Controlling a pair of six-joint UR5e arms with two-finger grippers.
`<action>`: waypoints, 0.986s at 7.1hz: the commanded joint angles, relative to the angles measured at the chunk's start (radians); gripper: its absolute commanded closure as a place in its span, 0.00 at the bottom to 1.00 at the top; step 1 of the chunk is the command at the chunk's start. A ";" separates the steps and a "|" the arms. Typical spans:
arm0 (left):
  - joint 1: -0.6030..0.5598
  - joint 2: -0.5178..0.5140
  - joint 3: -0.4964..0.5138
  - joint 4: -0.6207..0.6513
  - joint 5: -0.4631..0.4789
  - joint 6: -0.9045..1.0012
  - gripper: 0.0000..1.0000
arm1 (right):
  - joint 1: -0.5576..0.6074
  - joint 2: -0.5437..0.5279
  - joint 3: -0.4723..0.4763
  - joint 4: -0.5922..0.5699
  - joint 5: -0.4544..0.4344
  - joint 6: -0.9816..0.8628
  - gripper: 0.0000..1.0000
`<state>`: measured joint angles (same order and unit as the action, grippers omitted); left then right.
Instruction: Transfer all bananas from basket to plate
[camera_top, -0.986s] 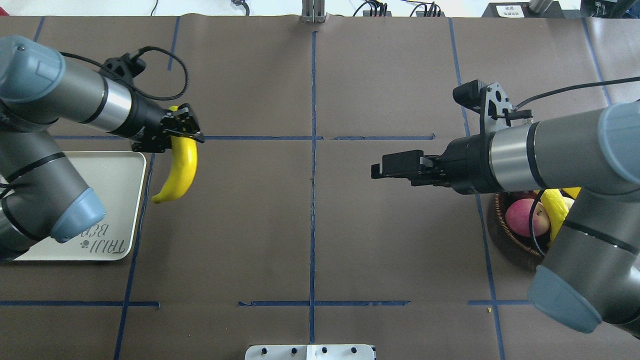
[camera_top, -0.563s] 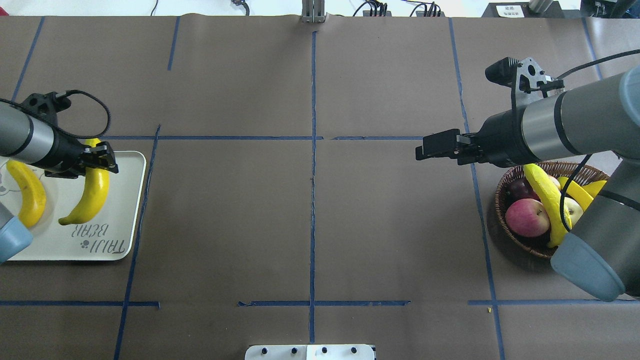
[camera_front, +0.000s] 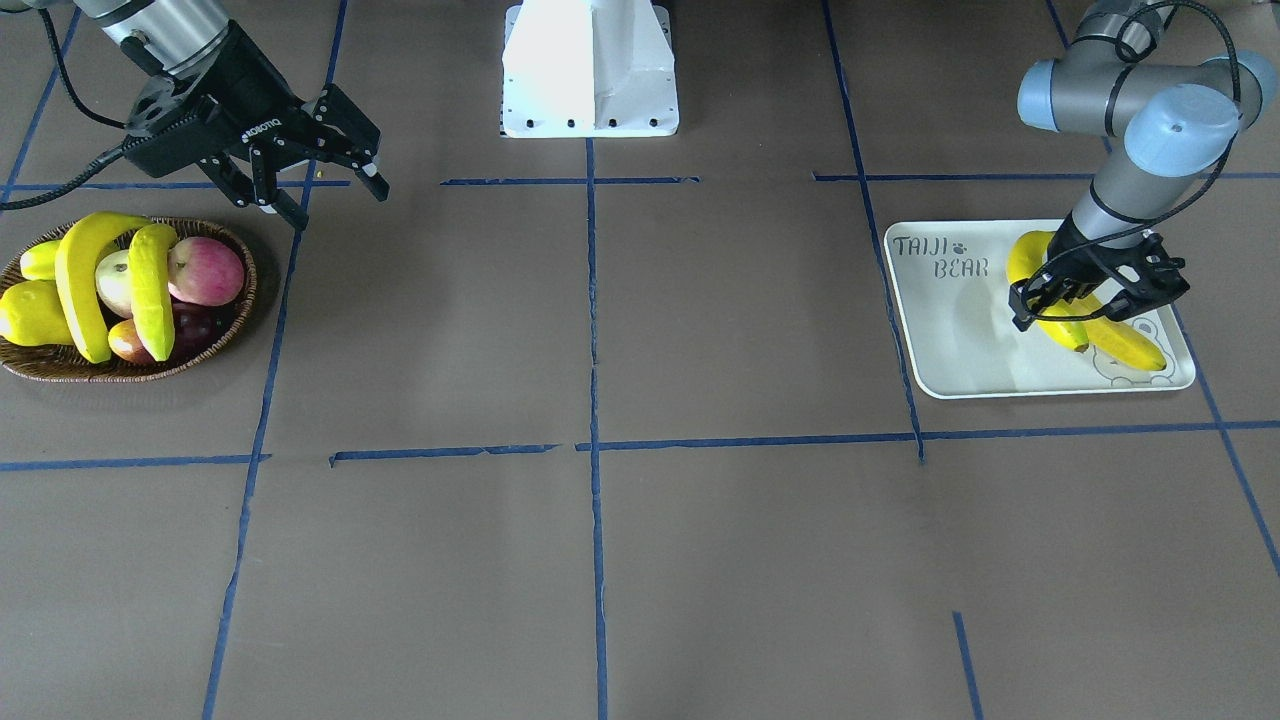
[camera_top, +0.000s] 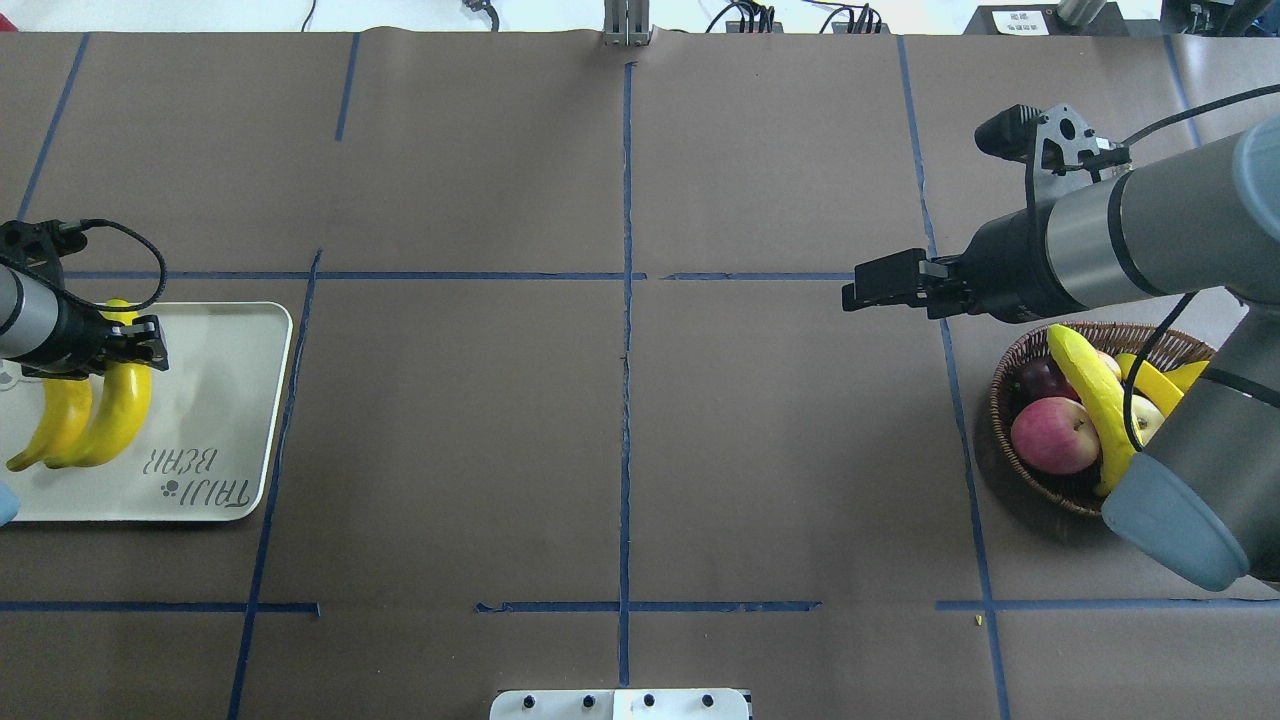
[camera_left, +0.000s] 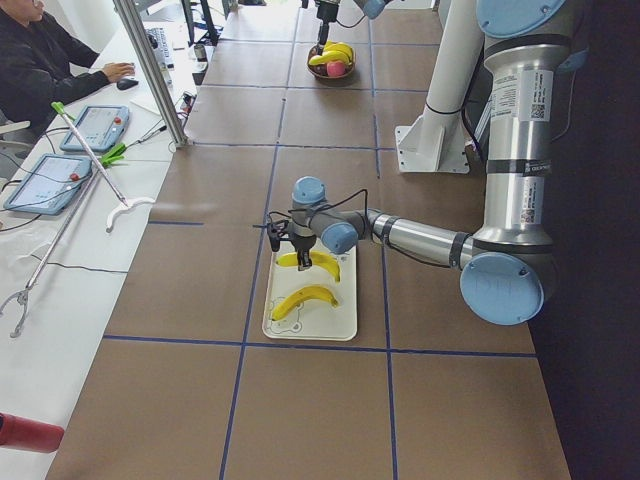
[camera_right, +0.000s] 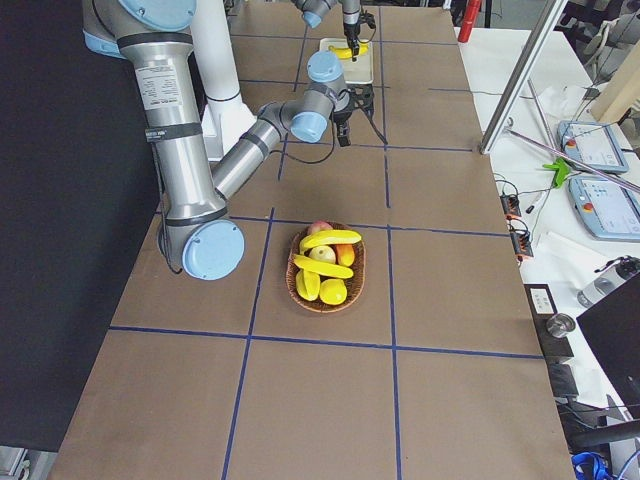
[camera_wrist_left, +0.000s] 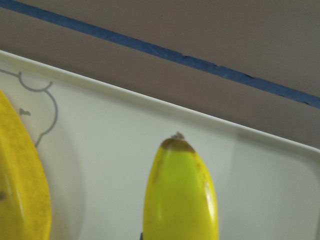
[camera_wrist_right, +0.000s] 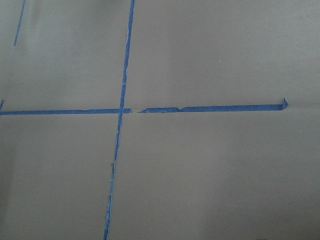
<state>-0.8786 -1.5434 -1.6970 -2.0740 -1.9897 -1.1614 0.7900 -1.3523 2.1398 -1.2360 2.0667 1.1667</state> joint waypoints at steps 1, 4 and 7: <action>-0.038 0.019 0.019 -0.001 0.005 0.176 0.00 | 0.009 -0.002 0.002 0.000 0.003 -0.001 0.00; -0.107 0.022 -0.073 0.011 -0.099 0.195 0.00 | 0.044 -0.065 0.006 0.000 0.010 -0.033 0.00; -0.183 -0.006 -0.211 0.141 -0.224 0.183 0.00 | 0.063 -0.318 0.037 0.016 0.001 -0.209 0.00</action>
<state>-1.0478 -1.5384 -1.8441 -2.0028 -2.1894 -0.9733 0.8428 -1.5695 2.1588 -1.2238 2.0678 1.0289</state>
